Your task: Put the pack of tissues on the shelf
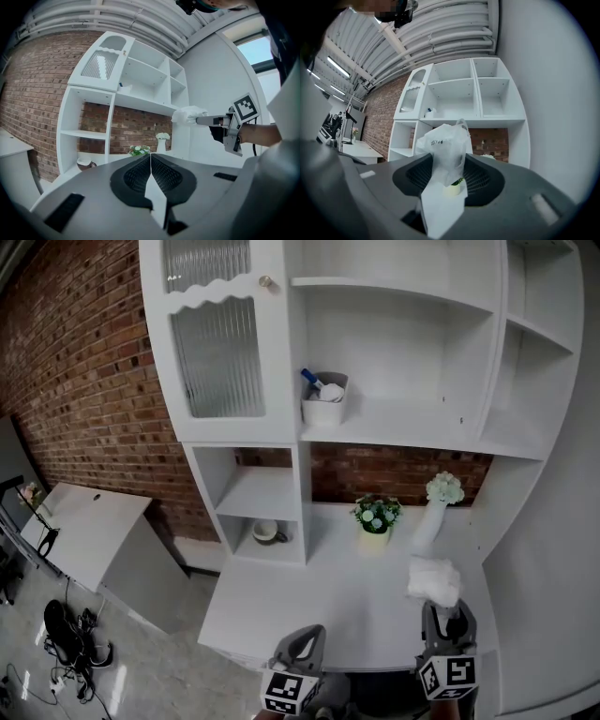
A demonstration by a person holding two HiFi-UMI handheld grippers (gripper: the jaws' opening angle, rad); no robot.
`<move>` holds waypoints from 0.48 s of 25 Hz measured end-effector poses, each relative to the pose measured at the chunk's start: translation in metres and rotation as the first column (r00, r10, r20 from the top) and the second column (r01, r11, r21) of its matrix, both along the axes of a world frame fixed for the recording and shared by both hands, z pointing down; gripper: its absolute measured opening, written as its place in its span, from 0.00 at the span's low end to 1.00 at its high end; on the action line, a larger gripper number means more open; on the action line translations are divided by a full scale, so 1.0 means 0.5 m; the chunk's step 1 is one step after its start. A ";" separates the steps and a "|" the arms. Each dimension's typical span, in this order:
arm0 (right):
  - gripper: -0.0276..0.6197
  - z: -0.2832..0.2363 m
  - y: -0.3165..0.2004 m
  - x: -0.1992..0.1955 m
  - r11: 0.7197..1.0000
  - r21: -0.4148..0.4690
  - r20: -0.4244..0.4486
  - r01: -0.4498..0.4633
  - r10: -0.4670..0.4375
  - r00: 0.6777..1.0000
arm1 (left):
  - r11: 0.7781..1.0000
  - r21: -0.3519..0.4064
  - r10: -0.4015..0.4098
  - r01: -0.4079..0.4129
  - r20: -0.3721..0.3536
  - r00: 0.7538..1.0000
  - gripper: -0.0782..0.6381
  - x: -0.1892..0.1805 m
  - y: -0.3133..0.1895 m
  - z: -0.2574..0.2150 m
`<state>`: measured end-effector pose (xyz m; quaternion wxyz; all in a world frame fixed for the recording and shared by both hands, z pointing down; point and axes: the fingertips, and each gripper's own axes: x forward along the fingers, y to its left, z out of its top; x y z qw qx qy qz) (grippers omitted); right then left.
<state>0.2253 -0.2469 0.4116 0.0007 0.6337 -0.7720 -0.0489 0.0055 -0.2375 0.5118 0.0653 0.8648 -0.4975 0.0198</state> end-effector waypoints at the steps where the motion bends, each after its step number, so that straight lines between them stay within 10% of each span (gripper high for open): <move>1: 0.33 -0.007 -0.005 0.001 1.000 0.007 0.000 0.001 -0.001 1.000 | 1.000 -0.003 0.004 -0.004 0.001 1.000 0.13 0.004 -0.004 0.002; 12: 0.33 -0.097 -0.082 0.002 0.997 0.074 0.018 -0.026 0.025 1.000 | 1.000 -0.013 0.024 -0.024 0.023 0.999 0.13 0.003 -0.071 0.007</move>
